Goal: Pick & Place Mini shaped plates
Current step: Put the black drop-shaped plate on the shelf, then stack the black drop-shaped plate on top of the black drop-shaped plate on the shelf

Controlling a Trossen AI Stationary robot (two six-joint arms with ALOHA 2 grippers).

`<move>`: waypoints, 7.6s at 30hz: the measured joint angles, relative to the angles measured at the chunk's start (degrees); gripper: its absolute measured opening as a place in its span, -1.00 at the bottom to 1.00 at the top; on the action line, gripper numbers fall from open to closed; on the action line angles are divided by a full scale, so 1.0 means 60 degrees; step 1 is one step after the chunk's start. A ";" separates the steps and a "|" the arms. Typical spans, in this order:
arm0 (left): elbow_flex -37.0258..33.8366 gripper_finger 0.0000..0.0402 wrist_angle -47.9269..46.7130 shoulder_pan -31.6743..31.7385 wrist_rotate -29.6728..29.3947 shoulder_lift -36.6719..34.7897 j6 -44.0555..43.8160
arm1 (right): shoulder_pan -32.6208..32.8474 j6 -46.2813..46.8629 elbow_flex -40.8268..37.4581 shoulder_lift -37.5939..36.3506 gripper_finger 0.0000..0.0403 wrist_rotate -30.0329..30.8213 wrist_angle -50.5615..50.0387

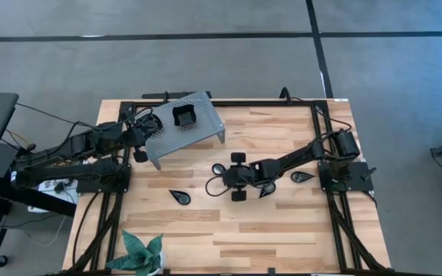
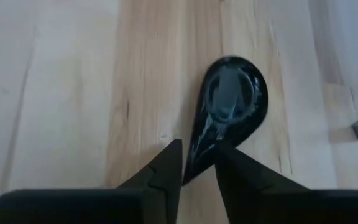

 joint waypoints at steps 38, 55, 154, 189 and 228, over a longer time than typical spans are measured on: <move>0.0000 -0.67 0.0003 -0.0001 0.0004 0.0004 0.0000 | -0.1207 -0.2648 0.2848 -0.1672 -1.00 0.2280 -0.2830; 0.0000 -0.67 0.0006 -0.0003 0.0004 0.0004 0.0000 | -0.2938 -0.4020 0.3810 -0.0623 -1.00 0.1453 -0.2443; 0.0004 -0.67 0.0004 -0.0004 0.0004 -0.0015 -0.0244 | -0.2128 -0.0161 0.3839 0.1027 -0.41 -0.0793 -0.7108; 0.0004 -0.67 -0.0004 -0.0004 0.0005 -0.0015 -0.0248 | -0.2530 0.0726 0.3530 0.1089 -0.41 -0.1024 -0.8604; 0.0004 -0.67 -0.0036 -0.0002 0.0007 -0.0015 -0.0284 | -0.0174 0.1968 0.3422 0.1078 -0.41 -0.2149 -0.8829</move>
